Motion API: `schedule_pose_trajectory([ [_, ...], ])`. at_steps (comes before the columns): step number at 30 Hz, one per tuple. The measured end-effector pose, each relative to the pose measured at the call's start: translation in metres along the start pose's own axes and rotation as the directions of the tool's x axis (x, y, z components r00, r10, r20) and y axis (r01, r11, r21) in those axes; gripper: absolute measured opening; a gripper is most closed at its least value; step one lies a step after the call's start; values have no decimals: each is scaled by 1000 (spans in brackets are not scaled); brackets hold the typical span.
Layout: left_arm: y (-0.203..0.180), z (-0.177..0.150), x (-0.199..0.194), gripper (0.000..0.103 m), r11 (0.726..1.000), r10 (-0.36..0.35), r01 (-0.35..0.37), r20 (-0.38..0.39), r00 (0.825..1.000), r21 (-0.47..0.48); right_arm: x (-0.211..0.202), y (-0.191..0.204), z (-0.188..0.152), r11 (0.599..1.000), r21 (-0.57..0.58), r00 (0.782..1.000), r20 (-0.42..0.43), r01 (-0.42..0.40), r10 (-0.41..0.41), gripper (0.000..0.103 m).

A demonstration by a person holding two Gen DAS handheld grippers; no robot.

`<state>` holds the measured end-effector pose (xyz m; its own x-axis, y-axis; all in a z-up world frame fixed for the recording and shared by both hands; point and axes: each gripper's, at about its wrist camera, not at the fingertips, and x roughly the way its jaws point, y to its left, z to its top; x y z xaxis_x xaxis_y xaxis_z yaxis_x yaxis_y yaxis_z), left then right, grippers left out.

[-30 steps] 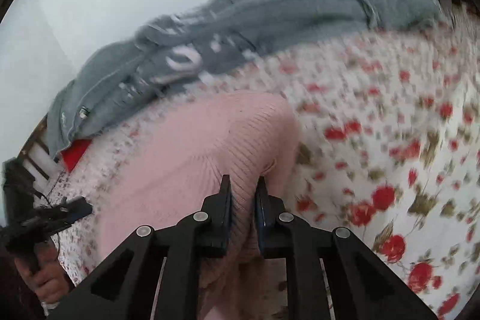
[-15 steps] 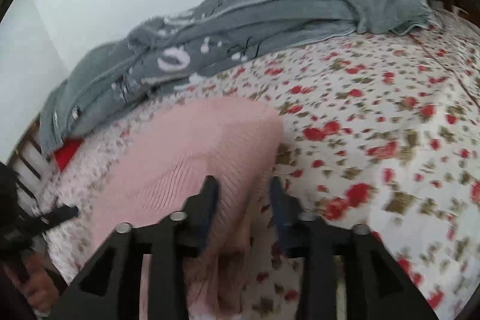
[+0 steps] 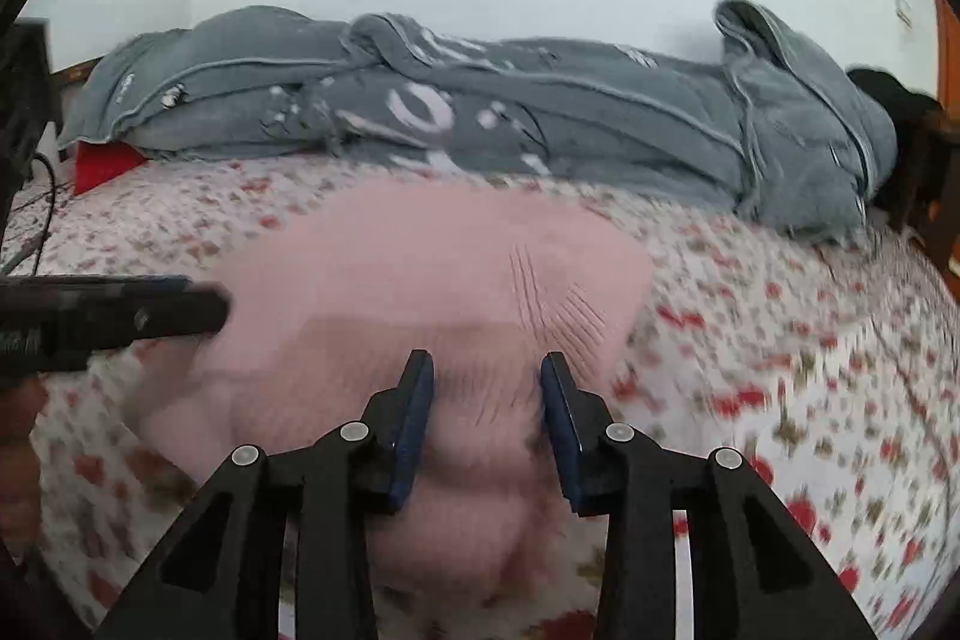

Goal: Fold small clothes

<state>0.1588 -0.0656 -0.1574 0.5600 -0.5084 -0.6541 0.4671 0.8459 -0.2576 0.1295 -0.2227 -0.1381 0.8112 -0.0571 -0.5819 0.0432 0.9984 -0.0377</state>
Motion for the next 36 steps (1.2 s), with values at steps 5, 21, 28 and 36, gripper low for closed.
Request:
schedule_pose_trajectory([
  [5,13,8,-12,52,996,-51,51,11,999,-74,1,-20,-2,997,77,998,-53,-16,20,46],
  [21,9,50,-18,50,997,-41,47,98,994,-56,-29,-20,36,998,51,997,68,-31,28,47],
  [28,-25,30,14,45,984,68,-80,81,994,157,7,-10,8,998,-20,998,18,60,-60,25],
  [36,13,48,-10,49,998,-66,66,34,997,16,0,-31,26,998,56,999,-33,0,2,46],
])
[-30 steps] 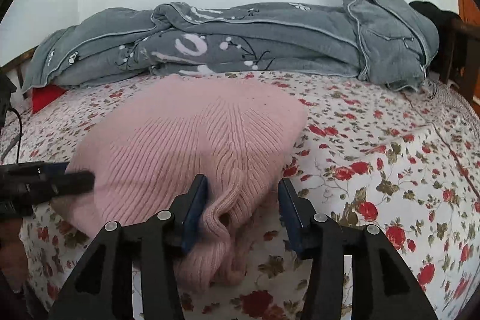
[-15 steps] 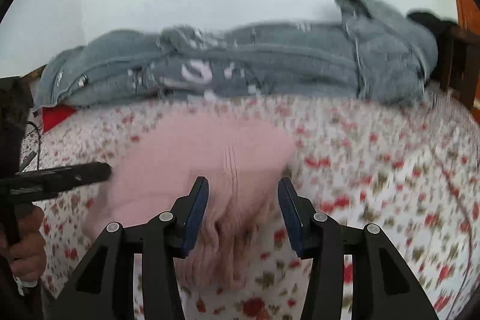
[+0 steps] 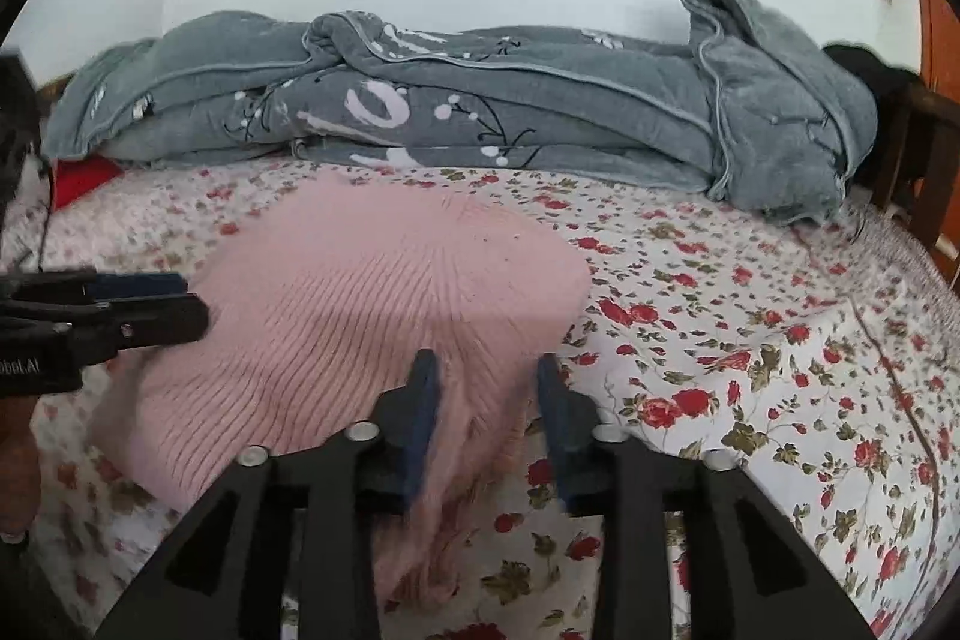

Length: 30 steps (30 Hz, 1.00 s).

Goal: Fold small clothes

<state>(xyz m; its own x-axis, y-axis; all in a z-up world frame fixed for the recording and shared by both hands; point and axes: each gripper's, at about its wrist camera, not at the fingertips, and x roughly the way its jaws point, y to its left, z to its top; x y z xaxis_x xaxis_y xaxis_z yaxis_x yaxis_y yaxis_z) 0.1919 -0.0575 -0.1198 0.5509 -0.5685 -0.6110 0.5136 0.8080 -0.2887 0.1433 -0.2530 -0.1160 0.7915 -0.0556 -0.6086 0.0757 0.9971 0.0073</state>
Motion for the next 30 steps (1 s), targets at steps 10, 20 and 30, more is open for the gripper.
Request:
schedule_pose_trajectory([
  [10,50,30,44,60,986,-96,71,-162,982,-151,56,-45,29,958,250,964,-183,-143,192,67],
  [20,78,23,96,56,902,-292,203,-194,936,-380,100,-51,32,929,321,918,-280,-186,280,80],
  [30,67,45,56,37,927,-243,194,-119,963,-321,80,-29,50,892,352,905,-209,-283,370,26],
])
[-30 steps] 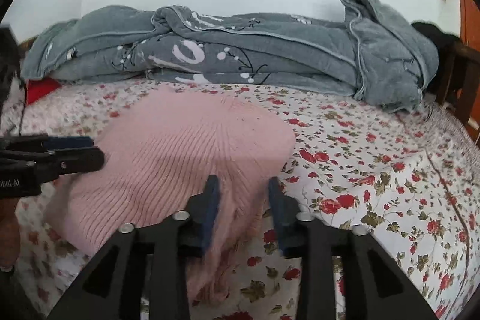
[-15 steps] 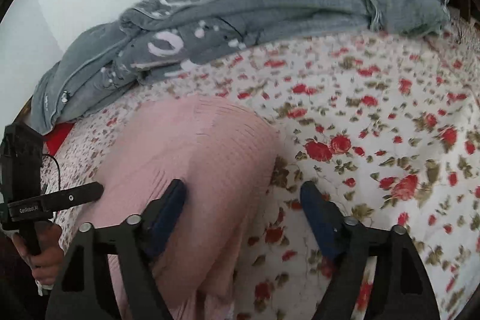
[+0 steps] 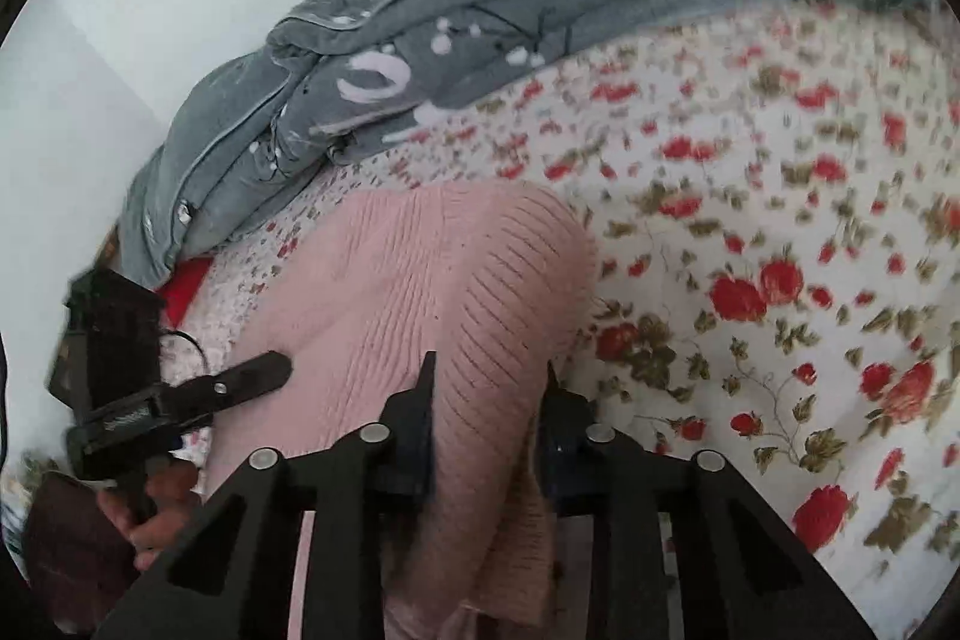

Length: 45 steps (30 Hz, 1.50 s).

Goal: Fold small clothes

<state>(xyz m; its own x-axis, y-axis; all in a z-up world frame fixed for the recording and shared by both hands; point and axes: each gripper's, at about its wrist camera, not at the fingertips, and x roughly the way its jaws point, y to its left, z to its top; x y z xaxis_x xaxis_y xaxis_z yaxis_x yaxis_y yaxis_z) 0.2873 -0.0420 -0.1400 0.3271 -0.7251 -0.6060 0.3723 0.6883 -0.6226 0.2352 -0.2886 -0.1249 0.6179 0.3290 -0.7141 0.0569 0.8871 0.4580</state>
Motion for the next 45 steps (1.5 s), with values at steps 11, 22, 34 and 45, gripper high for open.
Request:
schedule_pose_trajectory([
  [11,53,39,-62,40,971,235,-237,63,970,17,60,79,17,993,-42,994,-1,-109,109,24],
  [22,46,4,-100,56,940,332,-341,196,922,11,27,105,4,953,-224,972,164,205,-171,36],
  [34,26,-72,-68,67,835,440,-526,380,814,159,47,124,-68,873,-433,966,220,223,-138,30],
  [45,25,-94,-67,77,813,458,-571,484,746,110,51,128,-75,868,-439,959,252,233,-130,32],
])
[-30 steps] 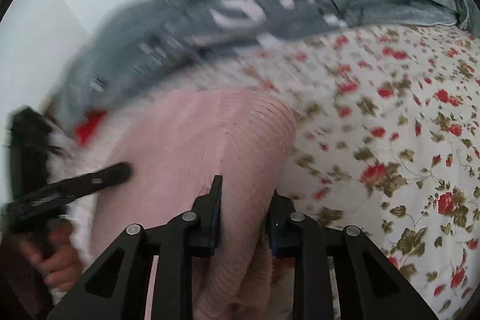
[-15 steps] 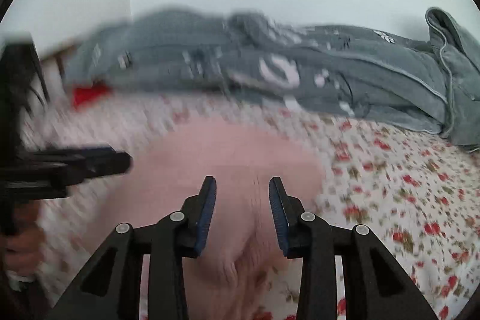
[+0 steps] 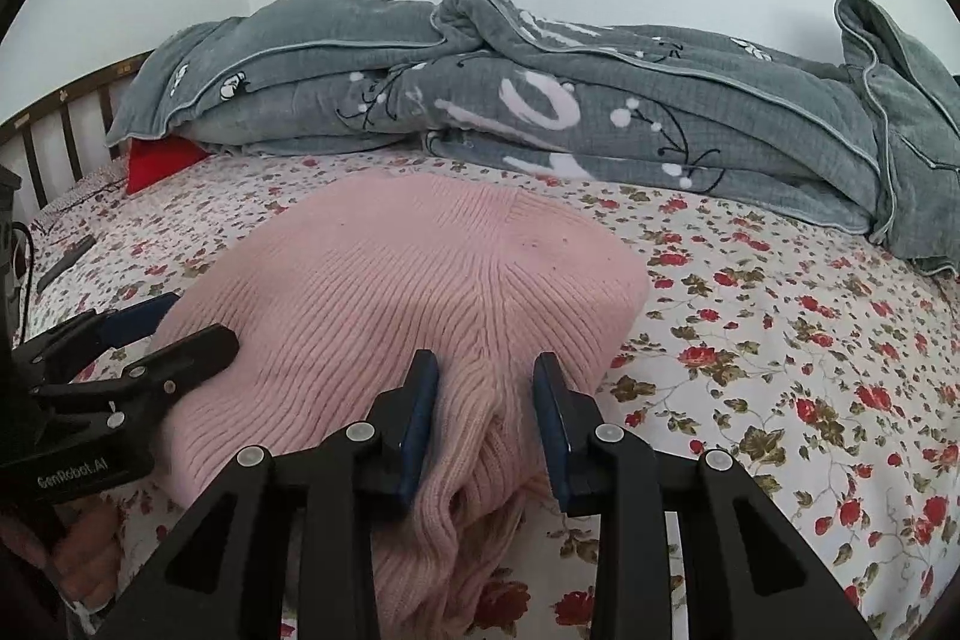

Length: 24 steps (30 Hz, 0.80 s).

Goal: Fold small clothes

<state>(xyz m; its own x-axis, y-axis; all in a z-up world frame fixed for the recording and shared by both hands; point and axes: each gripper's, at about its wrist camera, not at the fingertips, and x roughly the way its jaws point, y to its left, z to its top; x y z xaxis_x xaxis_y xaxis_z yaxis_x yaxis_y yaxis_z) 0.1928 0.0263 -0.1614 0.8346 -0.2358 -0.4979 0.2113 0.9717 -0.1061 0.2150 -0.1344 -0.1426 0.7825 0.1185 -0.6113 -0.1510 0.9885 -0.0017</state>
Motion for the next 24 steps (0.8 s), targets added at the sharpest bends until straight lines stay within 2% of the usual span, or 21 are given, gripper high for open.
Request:
schedule_pose_trajectory([
  [3,4,-3,0,84,1000,11,-11,-13,1000,-27,0,4,0,1000,-24,1000,-2,15,-15,33],
  [5,11,-4,1,85,998,-20,18,-31,999,-67,0,4,0,1000,-25,1000,-4,14,-14,33],
  [9,17,-9,2,89,994,-39,33,-47,998,-106,1,-4,0,1000,13,1000,-11,-24,24,35],
  [24,13,-10,2,94,996,-3,-2,-48,999,-94,2,-6,-1,999,27,999,-15,-29,29,38],
])
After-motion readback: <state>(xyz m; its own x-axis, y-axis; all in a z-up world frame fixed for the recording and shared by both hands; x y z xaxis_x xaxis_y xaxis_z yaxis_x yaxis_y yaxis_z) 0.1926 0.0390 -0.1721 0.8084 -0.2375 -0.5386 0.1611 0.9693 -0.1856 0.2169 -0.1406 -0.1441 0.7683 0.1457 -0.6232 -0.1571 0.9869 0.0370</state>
